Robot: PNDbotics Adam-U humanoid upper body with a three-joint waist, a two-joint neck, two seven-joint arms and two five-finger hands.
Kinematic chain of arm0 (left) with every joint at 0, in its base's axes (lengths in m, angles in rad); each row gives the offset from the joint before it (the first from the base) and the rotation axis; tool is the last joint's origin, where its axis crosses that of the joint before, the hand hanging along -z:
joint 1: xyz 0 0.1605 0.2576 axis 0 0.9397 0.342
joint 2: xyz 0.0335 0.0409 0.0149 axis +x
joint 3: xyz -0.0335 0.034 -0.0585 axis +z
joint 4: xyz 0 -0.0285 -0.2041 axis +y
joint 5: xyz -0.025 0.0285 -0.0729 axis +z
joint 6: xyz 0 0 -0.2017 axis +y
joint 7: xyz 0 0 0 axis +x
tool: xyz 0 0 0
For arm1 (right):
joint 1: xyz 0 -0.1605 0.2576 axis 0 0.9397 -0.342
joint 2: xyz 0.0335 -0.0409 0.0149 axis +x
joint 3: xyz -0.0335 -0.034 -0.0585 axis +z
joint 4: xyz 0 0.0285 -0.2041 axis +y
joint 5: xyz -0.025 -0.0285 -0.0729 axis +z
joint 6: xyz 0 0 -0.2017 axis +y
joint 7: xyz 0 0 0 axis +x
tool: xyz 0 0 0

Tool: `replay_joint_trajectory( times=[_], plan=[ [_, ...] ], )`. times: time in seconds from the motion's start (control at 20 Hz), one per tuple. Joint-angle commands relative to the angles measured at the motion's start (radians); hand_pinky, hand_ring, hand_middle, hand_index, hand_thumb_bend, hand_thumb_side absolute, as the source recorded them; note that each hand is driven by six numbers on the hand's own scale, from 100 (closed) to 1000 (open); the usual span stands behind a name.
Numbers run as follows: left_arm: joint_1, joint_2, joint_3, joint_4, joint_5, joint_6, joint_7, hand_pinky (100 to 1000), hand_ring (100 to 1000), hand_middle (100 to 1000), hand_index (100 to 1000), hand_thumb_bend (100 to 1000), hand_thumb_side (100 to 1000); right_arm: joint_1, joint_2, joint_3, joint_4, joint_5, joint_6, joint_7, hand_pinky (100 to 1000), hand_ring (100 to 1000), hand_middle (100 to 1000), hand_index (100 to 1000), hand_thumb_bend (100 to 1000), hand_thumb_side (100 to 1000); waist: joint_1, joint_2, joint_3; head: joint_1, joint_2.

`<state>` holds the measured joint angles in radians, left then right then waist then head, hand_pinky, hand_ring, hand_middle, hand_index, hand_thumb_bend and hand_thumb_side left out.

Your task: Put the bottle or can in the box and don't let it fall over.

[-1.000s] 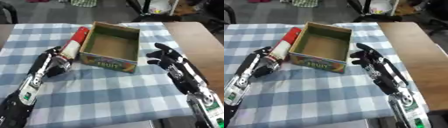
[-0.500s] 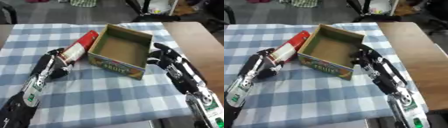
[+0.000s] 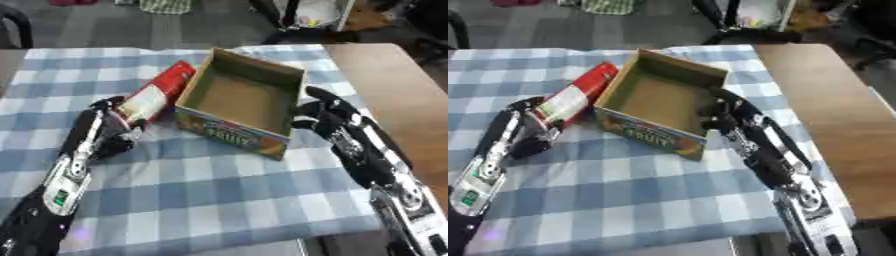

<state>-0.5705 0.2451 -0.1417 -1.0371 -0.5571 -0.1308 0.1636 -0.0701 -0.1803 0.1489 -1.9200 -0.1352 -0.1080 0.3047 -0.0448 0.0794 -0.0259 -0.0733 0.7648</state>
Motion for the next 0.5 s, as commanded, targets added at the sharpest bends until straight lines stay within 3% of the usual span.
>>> replay_joint_trajectory(
  times=[0.05, 0.5],
  plan=[
    [-0.009, 0.022, 0.025, -0.048, 0.065, -0.002, 0.04, 452, 363, 315, 600, 100, 490, -0.005, -0.004, -0.001, -0.009, 0.004, 0.002, -0.002, 807, 862, 707, 940, 100, 635, -0.011, -0.024, 0.001, -0.004, 0.005],
    [-0.033, 0.075, 0.083, -0.296, 0.278, 0.037, 0.121, 428, 355, 309, 580, 100, 536, -0.001, -0.004, -0.001, -0.011, 0.006, 0.001, -0.001, 808, 863, 707, 940, 100, 638, -0.013, -0.026, 0.009, -0.01, 0.005]
  ],
)
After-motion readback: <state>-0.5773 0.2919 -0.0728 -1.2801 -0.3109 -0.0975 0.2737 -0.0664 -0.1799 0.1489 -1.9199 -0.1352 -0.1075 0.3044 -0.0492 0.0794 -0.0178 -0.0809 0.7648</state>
